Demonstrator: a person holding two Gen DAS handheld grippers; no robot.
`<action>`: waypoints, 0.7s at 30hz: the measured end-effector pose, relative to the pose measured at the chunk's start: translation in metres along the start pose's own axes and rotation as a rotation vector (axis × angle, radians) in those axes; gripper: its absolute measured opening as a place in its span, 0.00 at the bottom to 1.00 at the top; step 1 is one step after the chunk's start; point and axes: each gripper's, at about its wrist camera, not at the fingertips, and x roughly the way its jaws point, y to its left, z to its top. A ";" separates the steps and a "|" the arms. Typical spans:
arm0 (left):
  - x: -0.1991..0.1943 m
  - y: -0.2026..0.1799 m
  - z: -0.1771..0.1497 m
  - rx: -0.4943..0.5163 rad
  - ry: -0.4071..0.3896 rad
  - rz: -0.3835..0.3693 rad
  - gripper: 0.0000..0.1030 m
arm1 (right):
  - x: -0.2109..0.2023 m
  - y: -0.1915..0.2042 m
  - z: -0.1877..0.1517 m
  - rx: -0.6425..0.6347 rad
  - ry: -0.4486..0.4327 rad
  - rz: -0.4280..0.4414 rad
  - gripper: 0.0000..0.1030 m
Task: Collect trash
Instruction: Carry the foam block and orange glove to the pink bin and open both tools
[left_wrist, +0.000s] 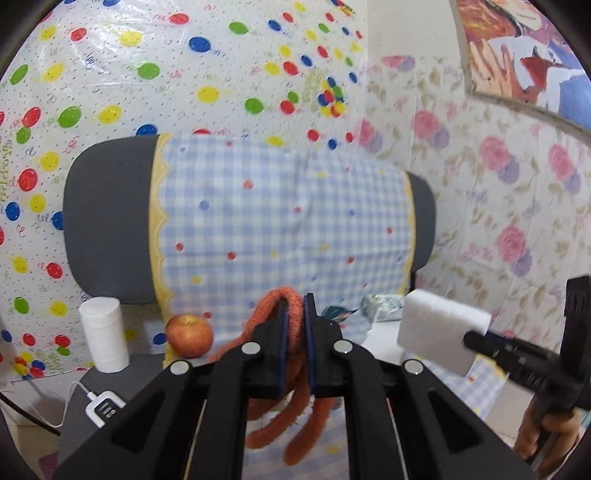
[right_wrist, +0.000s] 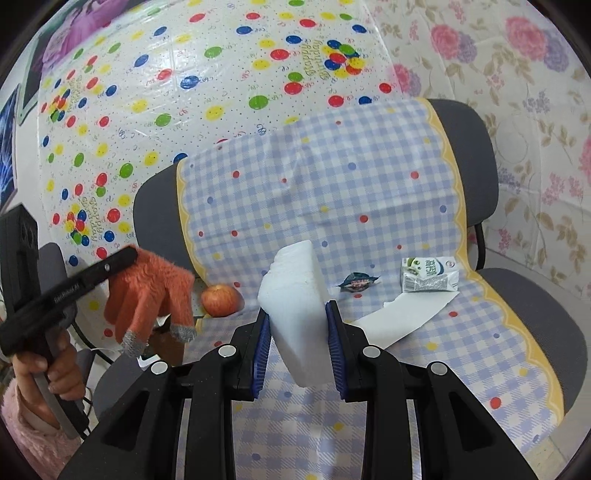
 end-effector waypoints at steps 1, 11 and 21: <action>0.000 -0.006 0.002 0.006 -0.006 -0.014 0.06 | -0.002 -0.001 0.000 0.003 -0.002 -0.001 0.29; 0.052 -0.044 -0.016 0.013 0.138 -0.078 0.06 | -0.030 -0.019 -0.001 0.019 -0.021 -0.055 0.30; 0.119 -0.026 -0.097 0.071 0.491 0.128 0.05 | -0.021 -0.026 -0.012 0.029 0.030 -0.062 0.30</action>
